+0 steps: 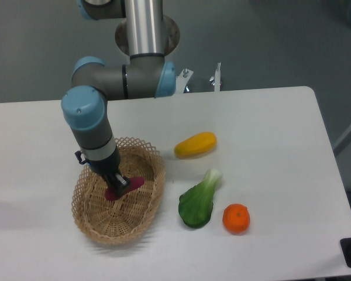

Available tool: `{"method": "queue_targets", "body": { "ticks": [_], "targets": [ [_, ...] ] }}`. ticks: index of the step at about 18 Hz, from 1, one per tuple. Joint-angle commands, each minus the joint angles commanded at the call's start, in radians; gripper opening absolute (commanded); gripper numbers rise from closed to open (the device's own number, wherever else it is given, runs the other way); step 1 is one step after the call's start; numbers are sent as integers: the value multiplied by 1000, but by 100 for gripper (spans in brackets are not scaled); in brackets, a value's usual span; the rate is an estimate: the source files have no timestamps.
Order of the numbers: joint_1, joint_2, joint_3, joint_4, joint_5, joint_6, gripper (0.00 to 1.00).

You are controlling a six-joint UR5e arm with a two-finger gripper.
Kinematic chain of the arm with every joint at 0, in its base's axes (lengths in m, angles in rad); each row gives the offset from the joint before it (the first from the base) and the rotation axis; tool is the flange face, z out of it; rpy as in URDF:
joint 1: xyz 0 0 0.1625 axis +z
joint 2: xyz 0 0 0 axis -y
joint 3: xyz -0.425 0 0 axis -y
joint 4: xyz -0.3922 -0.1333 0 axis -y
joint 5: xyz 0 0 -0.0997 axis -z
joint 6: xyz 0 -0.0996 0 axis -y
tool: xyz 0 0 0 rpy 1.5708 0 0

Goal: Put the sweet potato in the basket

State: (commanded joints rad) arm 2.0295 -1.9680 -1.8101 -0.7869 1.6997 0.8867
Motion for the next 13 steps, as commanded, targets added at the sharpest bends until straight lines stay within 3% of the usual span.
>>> {"method": "queue_targets", "body": {
  "ticks": [3,5,6,8,9,13],
  "targets": [
    [-2,-5,0,2,0,-2,32],
    [-2,-3,5,3,0,-5,40],
    [-2,-2,8,3,0,-5,49],
    [-2,5,18,3,0,-3,89],
    [-2,6,31,3,0,-6,100],
    [-2,8,107,9,-9,-90,100]
  ]
}}
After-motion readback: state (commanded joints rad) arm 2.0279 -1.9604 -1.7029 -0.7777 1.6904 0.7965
